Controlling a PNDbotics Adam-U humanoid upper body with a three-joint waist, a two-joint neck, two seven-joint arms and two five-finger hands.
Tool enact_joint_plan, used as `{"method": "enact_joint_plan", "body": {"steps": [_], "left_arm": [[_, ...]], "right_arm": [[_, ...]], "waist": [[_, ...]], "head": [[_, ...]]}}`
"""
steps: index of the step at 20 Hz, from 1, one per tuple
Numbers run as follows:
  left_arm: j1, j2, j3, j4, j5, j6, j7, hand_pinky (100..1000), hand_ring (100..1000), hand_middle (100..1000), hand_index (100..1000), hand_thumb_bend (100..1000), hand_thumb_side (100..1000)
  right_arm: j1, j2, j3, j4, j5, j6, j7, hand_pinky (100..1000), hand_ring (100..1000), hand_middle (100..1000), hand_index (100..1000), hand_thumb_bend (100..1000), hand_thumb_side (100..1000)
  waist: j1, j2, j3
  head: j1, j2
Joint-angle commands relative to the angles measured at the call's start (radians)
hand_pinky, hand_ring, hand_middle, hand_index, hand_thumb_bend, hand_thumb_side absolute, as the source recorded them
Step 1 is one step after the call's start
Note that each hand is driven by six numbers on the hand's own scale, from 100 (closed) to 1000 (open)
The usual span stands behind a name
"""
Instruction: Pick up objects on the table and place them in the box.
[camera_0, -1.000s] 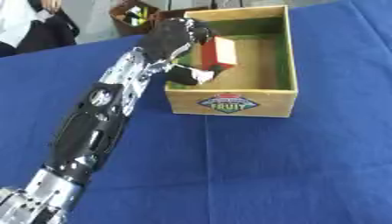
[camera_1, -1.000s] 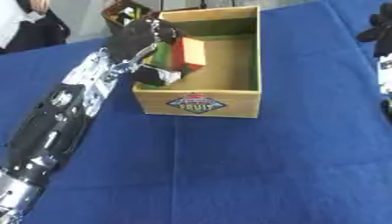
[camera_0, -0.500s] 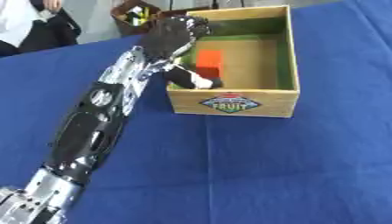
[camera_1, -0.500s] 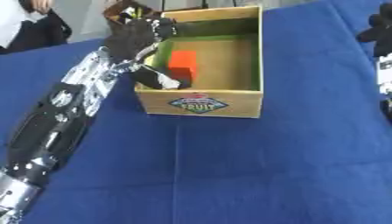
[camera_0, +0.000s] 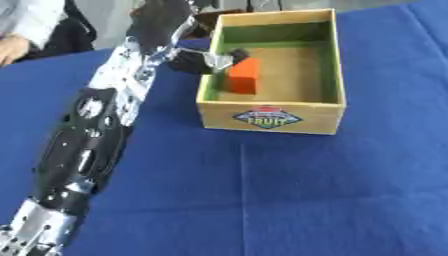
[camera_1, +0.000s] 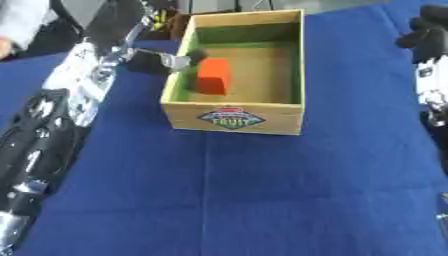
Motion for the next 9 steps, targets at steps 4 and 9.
{"method": "enact_joint_plan", "body": {"steps": [4,9], "left_arm": [[0.020,0.039,0.029,-0.134,0.091,0.070,-0.032,503,542,498,806,534,799],[0.128,0.030,0.079,-0.251,0.165,0.122,0.025,461,514,479,798,514,806]], "right_arm": [[-0.005,-0.011,-0.009,-0.020,-0.001,-0.002,-0.006,962,877,585,803,100,564],[0.003,-0.015,-0.021,-0.020,0.004,-0.002,-0.018,959,877,587,803,100,564]], "waist": [[-0.017,-0.041,0.021],[-0.033,-0.052,0.058]], "head": [[-0.017,0.015],[-0.047,0.025]]}}
